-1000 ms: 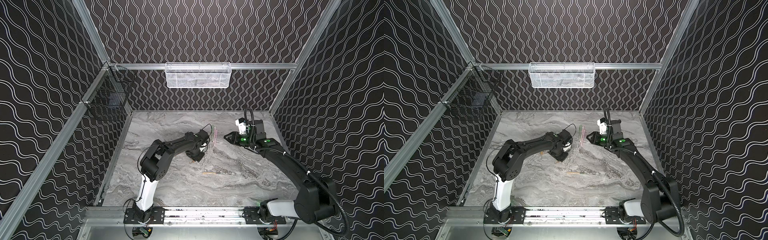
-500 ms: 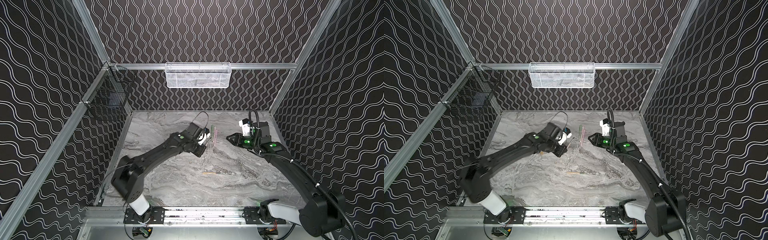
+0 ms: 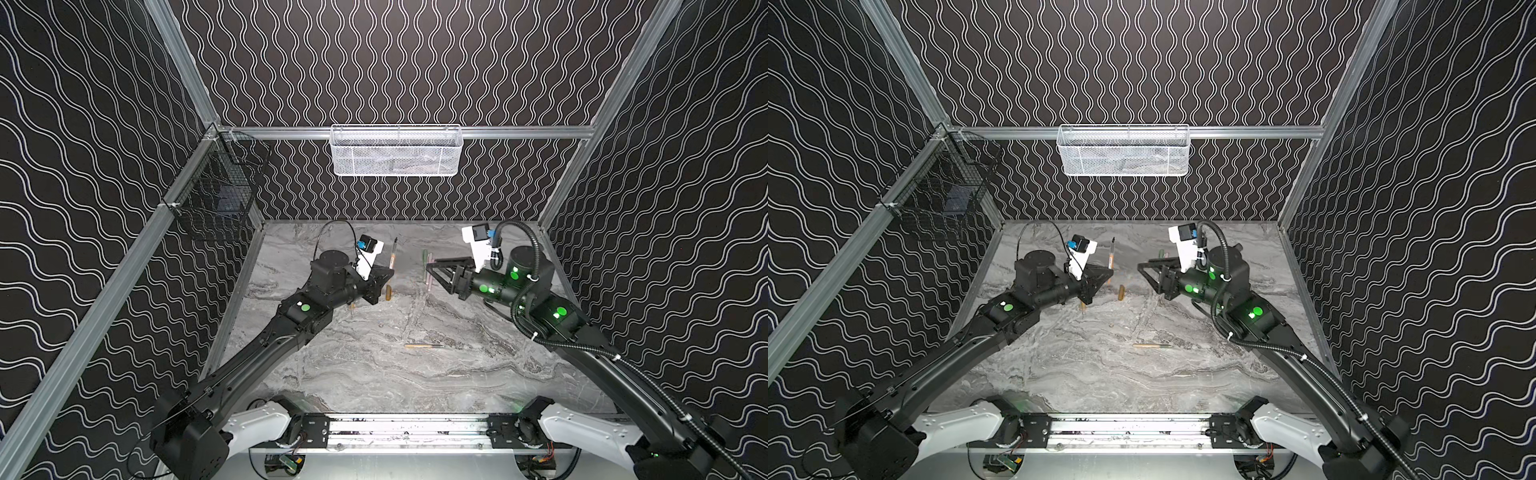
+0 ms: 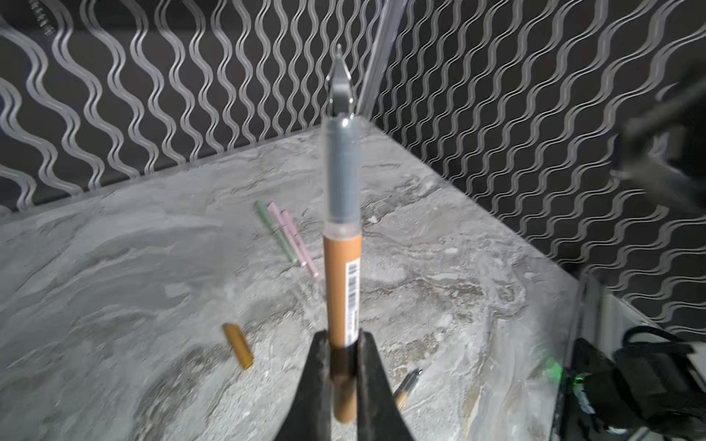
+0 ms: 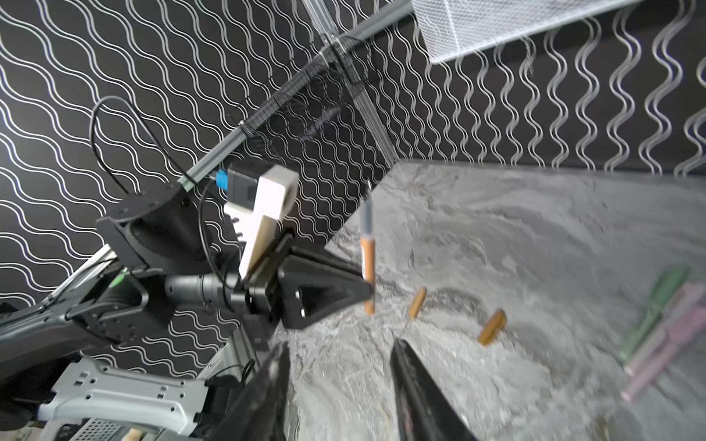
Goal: Insert the pens into the pen caps
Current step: 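Raise the tan pen nib-up with the left gripper while right swings toward it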
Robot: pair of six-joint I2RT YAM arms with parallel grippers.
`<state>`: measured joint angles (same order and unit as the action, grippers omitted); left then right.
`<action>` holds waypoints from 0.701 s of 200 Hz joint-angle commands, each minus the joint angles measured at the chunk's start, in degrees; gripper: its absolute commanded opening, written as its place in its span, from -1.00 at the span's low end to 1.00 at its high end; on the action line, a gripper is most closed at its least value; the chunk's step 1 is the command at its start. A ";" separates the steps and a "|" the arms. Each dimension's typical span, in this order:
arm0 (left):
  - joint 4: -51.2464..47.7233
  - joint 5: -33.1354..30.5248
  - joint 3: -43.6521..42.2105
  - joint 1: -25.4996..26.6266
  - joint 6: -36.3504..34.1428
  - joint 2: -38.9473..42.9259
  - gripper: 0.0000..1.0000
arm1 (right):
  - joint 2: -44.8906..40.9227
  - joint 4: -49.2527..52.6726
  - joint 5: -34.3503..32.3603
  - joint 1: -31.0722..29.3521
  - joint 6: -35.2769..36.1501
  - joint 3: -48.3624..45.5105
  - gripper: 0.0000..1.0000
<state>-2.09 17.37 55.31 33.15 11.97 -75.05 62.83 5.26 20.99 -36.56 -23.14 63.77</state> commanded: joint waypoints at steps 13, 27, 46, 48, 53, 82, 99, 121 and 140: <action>5.40 4.61 -0.66 -0.21 2.26 1.32 -0.95 | 5.86 -2.87 -0.33 -2.31 2.44 4.39 -0.07; 5.64 4.96 -1.03 -0.26 2.18 2.05 -0.96 | 8.38 -3.01 0.10 -2.47 2.43 6.28 -0.07; 5.25 5.72 -0.74 -0.20 2.00 2.09 -0.96 | 10.63 -4.39 -0.29 -2.60 1.87 7.65 -0.09; 5.25 5.81 -0.67 -0.23 2.03 2.03 -0.96 | 10.82 -4.51 -0.37 -2.59 1.87 7.79 -0.09; 5.40 6.15 -0.64 -0.20 2.07 2.06 -0.96 | 11.31 -4.87 -0.71 -2.64 1.91 8.05 -0.10; 4.93 6.89 -0.17 -0.24 1.49 1.92 -0.96 | 14.34 -5.25 -0.95 -2.64 1.02 10.32 -0.18; 4.99 7.39 -0.17 -0.19 1.62 1.71 -0.96 | 16.01 -5.15 -0.23 -2.84 0.94 11.45 -0.22; 4.90 7.90 0.04 -0.19 1.66 1.36 -0.96 | 17.08 -5.47 0.10 -3.08 0.51 11.56 -0.36; 5.25 8.10 -0.07 -0.25 1.74 1.46 -0.96 | 17.59 -5.52 0.27 -3.29 0.42 11.40 -0.41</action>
<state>0.69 24.27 54.74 33.01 13.47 -73.38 79.94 2.31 20.49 -39.53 -22.06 74.72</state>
